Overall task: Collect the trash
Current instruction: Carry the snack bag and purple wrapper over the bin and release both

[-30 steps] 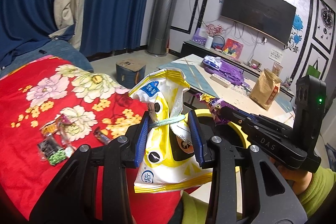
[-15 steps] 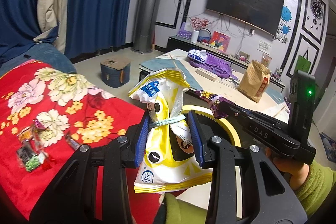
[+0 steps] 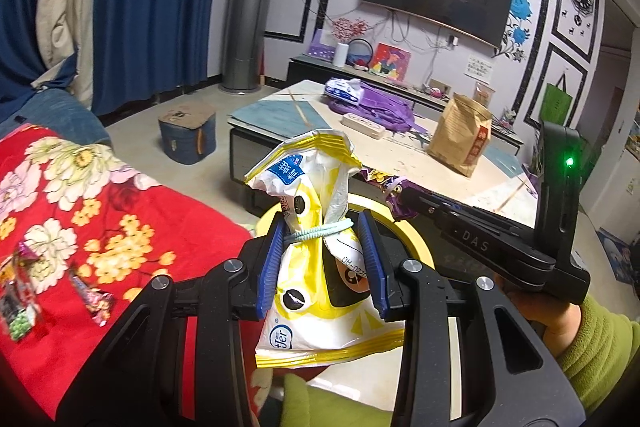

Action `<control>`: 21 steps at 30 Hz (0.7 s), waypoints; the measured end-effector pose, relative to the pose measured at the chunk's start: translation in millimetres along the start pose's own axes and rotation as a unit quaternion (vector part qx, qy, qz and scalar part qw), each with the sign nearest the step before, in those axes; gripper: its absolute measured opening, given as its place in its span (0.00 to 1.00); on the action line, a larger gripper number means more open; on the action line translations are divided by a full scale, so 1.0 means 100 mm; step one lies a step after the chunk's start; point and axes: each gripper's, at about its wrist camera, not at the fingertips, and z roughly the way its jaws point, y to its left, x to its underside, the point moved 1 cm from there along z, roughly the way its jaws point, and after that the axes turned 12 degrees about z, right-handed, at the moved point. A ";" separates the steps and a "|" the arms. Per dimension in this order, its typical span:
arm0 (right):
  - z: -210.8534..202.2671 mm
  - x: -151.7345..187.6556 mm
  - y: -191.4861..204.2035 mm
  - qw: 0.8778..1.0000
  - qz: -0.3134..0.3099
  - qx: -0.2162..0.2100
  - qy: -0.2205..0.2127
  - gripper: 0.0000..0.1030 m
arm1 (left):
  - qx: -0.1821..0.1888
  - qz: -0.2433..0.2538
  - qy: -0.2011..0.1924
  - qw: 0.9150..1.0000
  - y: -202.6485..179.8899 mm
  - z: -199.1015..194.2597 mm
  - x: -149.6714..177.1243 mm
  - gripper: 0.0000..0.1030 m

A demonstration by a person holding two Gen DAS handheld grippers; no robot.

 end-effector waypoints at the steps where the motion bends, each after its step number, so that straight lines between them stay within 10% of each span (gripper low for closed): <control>1: 0.00 0.00 -0.04 1.000 0.004 0.003 0.000 0.13 | 0.002 0.002 0.001 1.000 -0.02 0.03 0.00 0.29; 21: 0.24 0.03 -0.42 0.997 0.061 0.027 0.038 0.15 | 0.031 0.017 0.050 0.998 -0.12 0.64 0.07 0.30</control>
